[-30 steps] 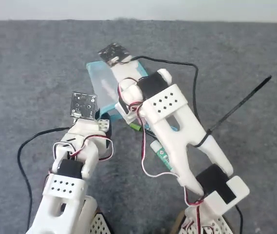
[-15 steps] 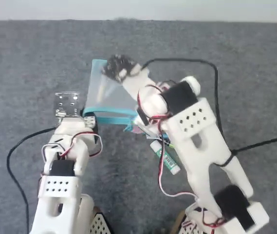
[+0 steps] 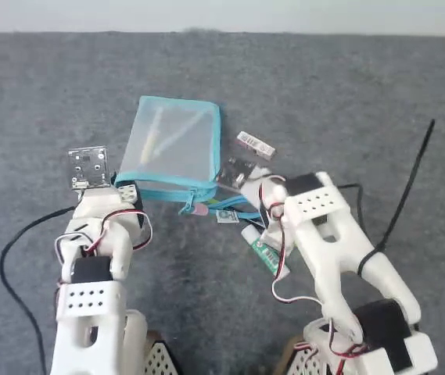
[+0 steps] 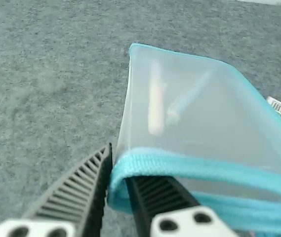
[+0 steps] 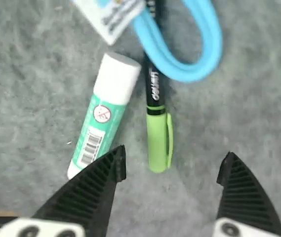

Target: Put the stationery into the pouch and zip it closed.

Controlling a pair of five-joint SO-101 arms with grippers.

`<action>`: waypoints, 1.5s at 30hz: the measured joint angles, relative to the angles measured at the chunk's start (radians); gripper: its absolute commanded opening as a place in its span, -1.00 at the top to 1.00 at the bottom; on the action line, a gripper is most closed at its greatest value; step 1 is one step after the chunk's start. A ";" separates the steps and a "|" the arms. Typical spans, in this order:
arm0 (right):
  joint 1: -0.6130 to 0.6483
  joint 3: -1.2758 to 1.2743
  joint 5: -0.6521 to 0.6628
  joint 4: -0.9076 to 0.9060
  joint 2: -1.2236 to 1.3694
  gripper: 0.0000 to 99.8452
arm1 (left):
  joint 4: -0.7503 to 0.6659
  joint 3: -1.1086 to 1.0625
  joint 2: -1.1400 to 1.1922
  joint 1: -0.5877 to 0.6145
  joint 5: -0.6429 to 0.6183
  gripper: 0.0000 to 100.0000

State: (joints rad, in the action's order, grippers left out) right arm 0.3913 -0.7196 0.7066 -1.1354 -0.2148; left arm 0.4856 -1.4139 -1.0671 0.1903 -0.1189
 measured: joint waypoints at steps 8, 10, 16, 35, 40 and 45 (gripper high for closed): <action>0.000 -0.094 0.035 0.141 0.000 0.41 | 0.000 0.000 0.000 0.000 0.000 0.97; 0.000 -0.106 0.035 0.146 0.000 0.48 | 0.000 0.000 0.000 0.000 0.000 0.97; -0.009 -0.141 0.040 0.147 -0.003 0.75 | 0.000 0.000 0.000 0.000 0.000 0.97; -0.103 -0.176 0.015 0.222 0.026 0.98 | 0.000 0.000 0.000 0.000 0.000 0.97; -0.124 -0.178 0.008 0.167 -0.061 0.98 | 0.000 0.000 0.000 0.000 0.000 0.97; -0.186 -0.178 -0.025 0.051 -0.252 0.98 | 0.000 0.000 0.000 0.000 0.000 0.97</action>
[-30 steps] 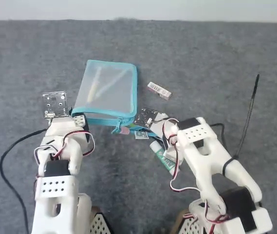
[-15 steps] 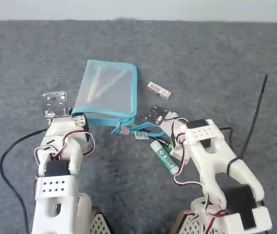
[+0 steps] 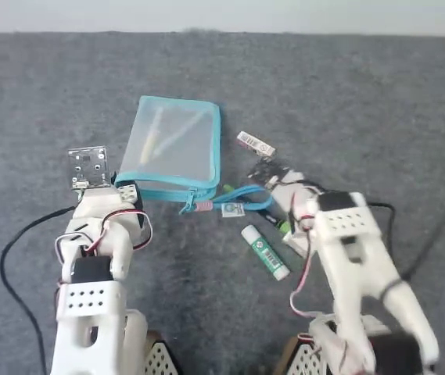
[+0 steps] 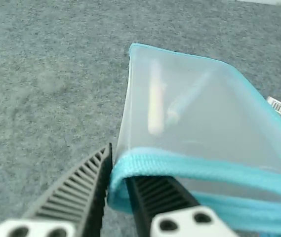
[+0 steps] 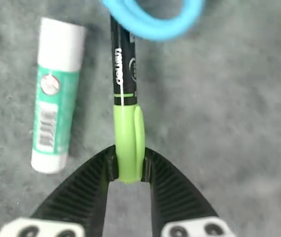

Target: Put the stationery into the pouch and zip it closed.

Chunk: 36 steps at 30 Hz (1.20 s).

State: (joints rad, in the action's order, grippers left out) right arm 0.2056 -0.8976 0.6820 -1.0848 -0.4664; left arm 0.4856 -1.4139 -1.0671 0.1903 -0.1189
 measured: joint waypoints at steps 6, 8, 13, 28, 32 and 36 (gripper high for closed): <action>-0.003 0.000 -0.009 -0.207 -0.328 0.98 | 0.000 0.000 0.000 0.000 0.000 0.97; -0.003 0.000 -0.011 -0.281 -0.451 0.98 | 0.000 0.000 0.000 0.000 0.000 0.97; -0.014 0.000 -0.012 -0.427 -0.769 0.98 | 0.000 0.000 0.000 0.000 0.000 0.97; 0.061 0.331 -0.146 -0.526 -0.623 0.98 | 0.000 0.000 0.000 -0.014 0.000 0.97; 0.244 0.425 -0.187 -0.578 -0.480 0.98 | 0.000 0.000 0.000 -0.014 0.000 0.97; 0.468 0.445 -0.216 -0.589 -0.433 0.98 | 0.000 0.000 0.000 -0.014 0.000 0.97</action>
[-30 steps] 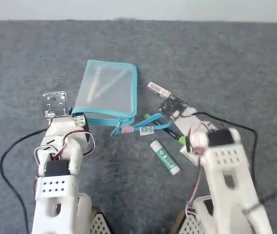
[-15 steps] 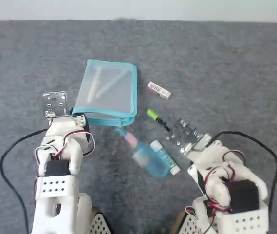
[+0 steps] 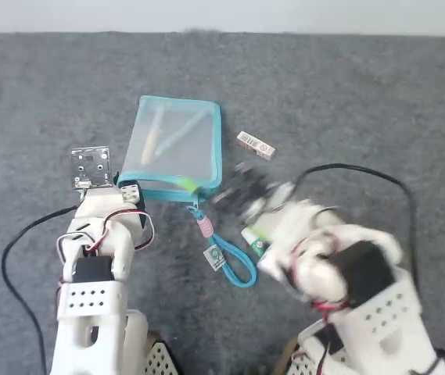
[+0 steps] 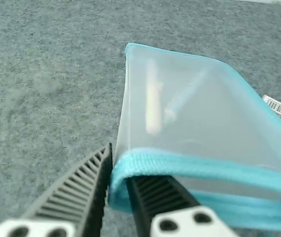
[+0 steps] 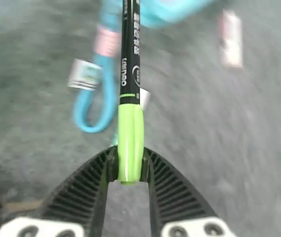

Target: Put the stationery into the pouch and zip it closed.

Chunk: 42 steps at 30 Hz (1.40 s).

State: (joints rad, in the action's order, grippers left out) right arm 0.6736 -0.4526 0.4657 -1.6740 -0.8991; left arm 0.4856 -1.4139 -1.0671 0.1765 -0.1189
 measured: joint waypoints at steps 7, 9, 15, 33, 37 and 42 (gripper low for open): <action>0.077 0.003 -0.008 0.000 0.057 0.98 | 0.000 0.000 0.000 0.000 0.000 0.97; 0.080 0.003 -0.012 0.011 0.078 0.98 | 0.000 0.000 0.000 0.000 0.000 0.97; 0.044 0.026 -0.049 0.100 0.213 0.98 | 0.000 0.000 0.000 0.000 0.000 0.97; -0.068 0.488 -0.244 0.157 0.832 0.97 | 0.000 0.000 0.000 -0.091 0.000 0.97; -0.037 0.598 -0.305 0.164 0.961 0.97 | 0.000 0.000 0.000 -0.144 0.000 0.97; -0.028 0.732 -0.327 0.167 1.083 0.73 | 0.000 0.000 0.000 -0.172 0.000 0.97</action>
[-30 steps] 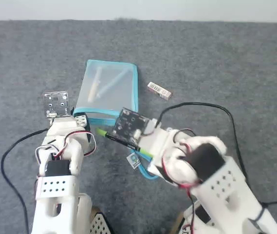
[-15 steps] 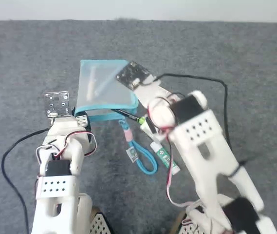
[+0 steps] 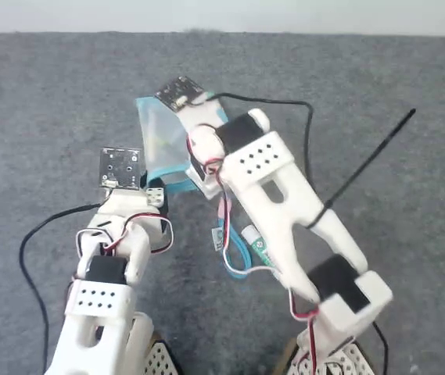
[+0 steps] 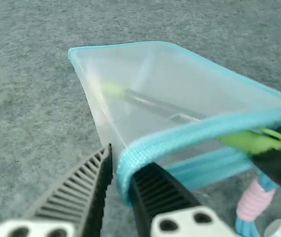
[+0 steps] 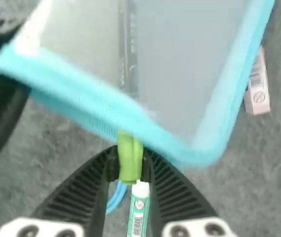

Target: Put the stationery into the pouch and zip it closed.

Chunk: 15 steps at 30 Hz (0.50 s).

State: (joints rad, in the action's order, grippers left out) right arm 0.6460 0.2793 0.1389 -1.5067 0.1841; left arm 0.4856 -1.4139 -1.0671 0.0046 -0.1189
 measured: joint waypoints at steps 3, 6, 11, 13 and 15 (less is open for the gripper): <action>0.002 0.061 -0.003 0.000 0.037 0.64 | 0.000 0.000 0.000 -0.002 -0.003 0.97; 0.009 0.092 -0.006 0.000 0.040 0.62 | 0.000 0.000 0.000 -0.005 -0.006 0.97; 0.008 0.120 -0.003 -0.040 0.040 0.62 | 0.000 0.000 0.000 -0.005 -0.006 0.97; 0.005 0.120 0.011 -0.077 0.017 0.62 | 0.000 0.000 0.000 0.000 -0.003 0.97; -0.006 0.120 0.035 -0.112 -0.025 0.62 | 0.000 0.000 0.000 0.000 0.000 0.97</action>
State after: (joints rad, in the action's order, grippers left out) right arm 0.6398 0.3989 0.1741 -1.6187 0.1596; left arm 0.4856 -1.4139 -1.0671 0.0046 -0.1189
